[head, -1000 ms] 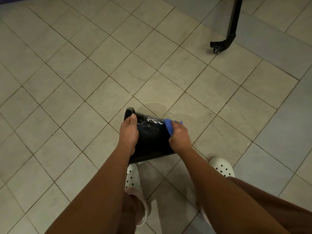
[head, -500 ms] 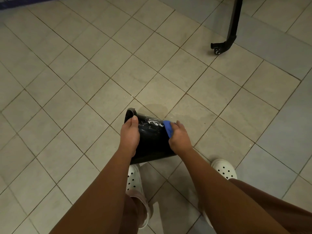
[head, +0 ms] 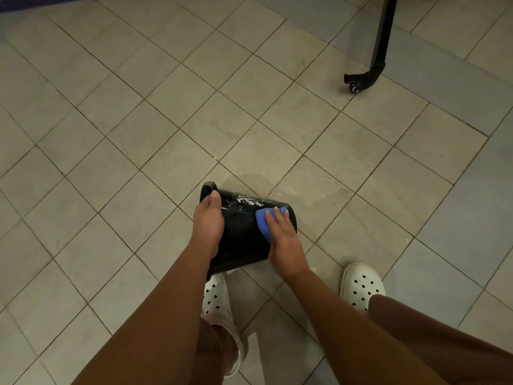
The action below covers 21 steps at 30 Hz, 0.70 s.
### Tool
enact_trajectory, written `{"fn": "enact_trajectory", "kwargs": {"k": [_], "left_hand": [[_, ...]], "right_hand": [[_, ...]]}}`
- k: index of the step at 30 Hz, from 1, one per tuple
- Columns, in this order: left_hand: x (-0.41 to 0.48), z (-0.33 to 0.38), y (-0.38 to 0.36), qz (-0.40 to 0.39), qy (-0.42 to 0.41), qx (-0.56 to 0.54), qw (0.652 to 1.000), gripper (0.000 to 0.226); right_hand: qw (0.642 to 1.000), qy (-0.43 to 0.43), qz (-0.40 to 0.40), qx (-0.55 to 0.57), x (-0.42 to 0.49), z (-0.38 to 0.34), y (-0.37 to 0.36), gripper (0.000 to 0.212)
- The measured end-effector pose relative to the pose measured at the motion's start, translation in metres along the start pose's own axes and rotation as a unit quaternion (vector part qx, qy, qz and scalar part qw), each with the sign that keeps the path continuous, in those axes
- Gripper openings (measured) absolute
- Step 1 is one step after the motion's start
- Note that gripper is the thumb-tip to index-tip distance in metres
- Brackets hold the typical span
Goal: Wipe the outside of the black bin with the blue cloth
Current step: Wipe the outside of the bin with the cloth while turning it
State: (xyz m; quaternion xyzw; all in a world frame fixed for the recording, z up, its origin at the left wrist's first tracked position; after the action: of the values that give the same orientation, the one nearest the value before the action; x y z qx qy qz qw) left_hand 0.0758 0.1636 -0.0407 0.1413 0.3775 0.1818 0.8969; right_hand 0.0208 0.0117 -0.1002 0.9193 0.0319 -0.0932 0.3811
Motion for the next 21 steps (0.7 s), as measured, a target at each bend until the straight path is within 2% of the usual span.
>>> {"fn": "enact_trajectory", "kwargs": {"k": [7,9,12,15,19,21], "left_hand": [[-0.004,0.002,-0.004,0.000,-0.012,-0.016,1.000,0.041],[-0.002,0.002,-0.002,0.004,-0.005,-0.016,1.000,0.041],[0.000,0.001,-0.001,0.001,-0.008,-0.013,1.000,0.038],[0.000,0.002,-0.002,-0.006,-0.020,-0.013,1.000,0.035],[-0.001,0.001,-0.003,-0.002,-0.019,-0.017,1.000,0.037],[-0.004,0.002,-0.004,-0.004,-0.021,-0.014,1.000,0.038]], "right_hand": [[0.992,-0.128,0.006,0.000,0.012,0.003,0.003,0.069],[0.995,-0.098,0.019,-0.006,0.002,-0.003,-0.002,0.068],[0.999,0.002,0.036,0.009,-0.009,-0.020,-0.007,0.065],[0.999,0.021,0.032,0.016,0.006,-0.025,-0.001,0.062],[0.998,-0.066,-0.017,0.014,0.026,-0.022,0.005,0.068],[0.993,-0.119,-0.017,0.011,0.028,-0.020,0.007,0.072]]}}
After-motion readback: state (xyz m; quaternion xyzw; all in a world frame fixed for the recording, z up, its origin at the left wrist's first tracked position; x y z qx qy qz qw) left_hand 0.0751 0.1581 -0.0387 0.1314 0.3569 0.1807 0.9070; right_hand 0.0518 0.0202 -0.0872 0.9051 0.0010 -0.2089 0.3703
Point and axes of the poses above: each hand's wrist, its own x-axis towards the middle knuckle, its own y-axis out of the back of the hand, z = x × y, the point moved 5 cm from there along x, towards the middle knuckle, and after that the axes turned 5 degrees about z, right-handed, at the moved point
